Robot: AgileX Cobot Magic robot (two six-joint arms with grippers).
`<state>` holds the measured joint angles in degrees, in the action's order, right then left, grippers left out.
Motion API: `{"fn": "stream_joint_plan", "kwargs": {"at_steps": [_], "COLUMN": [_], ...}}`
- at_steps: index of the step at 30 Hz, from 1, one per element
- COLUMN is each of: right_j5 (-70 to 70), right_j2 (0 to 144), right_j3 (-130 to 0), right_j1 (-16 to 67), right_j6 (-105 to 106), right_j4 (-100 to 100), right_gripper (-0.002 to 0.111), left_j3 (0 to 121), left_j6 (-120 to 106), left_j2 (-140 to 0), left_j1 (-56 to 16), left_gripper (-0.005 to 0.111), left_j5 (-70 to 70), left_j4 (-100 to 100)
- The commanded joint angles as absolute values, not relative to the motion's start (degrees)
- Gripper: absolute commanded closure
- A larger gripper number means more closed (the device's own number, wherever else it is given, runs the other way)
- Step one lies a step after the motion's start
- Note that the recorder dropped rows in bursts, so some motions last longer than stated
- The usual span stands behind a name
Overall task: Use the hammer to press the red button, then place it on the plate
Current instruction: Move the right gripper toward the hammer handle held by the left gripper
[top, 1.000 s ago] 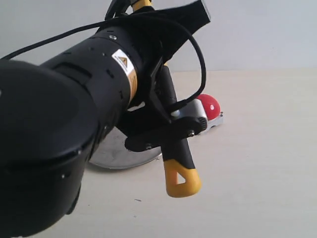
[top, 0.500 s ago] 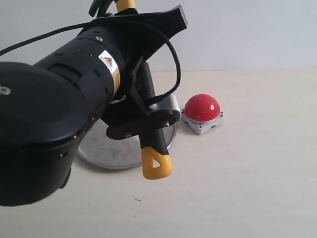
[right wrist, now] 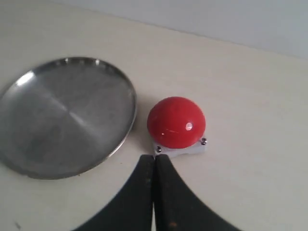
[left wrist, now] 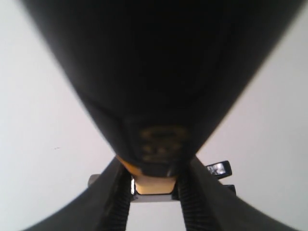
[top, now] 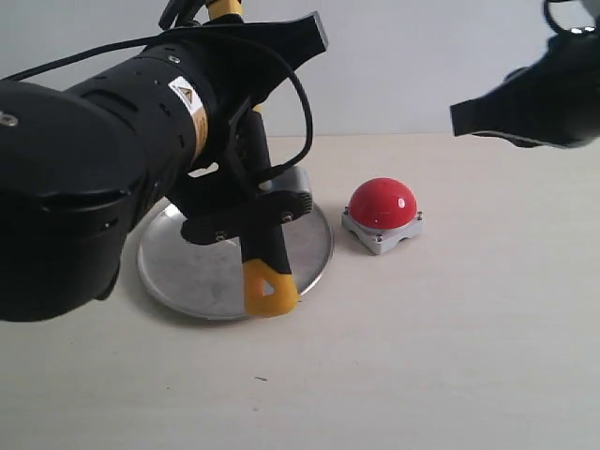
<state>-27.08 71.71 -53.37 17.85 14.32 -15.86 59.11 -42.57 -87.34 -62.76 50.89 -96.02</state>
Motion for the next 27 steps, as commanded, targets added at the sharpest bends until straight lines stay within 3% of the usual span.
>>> {"fn": "stream_joint_plan", "kwargs": {"at_steps": [1,6,11,15,21,24,27], "right_j5": [-44.5,-63.9,-70.0,-70.0,-70.0,-70.0,-70.0], "right_j2": [82.2,93.0,100.4,105.3,107.0,107.0,107.0], "right_j3": [-66.9,-77.9,-78.3,-78.3,-78.3,-78.3,-78.3], "right_j1": [13.5,6.9,4.9,4.9,5.3,7.5,11.3], "right_j6": [34.1,46.7,60.1,66.9,67.7,67.4,67.4], "right_j4": [-28.1,-47.1,-64.1,-75.2,-77.7,-79.3,-79.9], "right_gripper": [0.108,0.108,0.105,0.090,0.058,0.050,0.049], "left_j3": [59.5,59.5,60.4,62.7,63.3,63.3,63.3], "left_j6": [-43.9,-45.1,-45.1,-45.1,-46.0,-48.7,-52.0], "left_j2": [-86.0,-86.0,-86.0,-86.0,-86.6,-87.5,-88.9], "left_j1": [-58.1,-52.2,-49.1,-49.1,-49.1,-49.1,-49.1], "left_gripper": [0.107,0.107,0.107,0.107,0.107,0.107,0.107], "left_j5": [51.8,47.1,39.1,36.1,32.9,33.7,36.6], "left_j4": [-99.9,-99.9,-99.9,-99.9,-99.9,-99.9,-99.9]}}
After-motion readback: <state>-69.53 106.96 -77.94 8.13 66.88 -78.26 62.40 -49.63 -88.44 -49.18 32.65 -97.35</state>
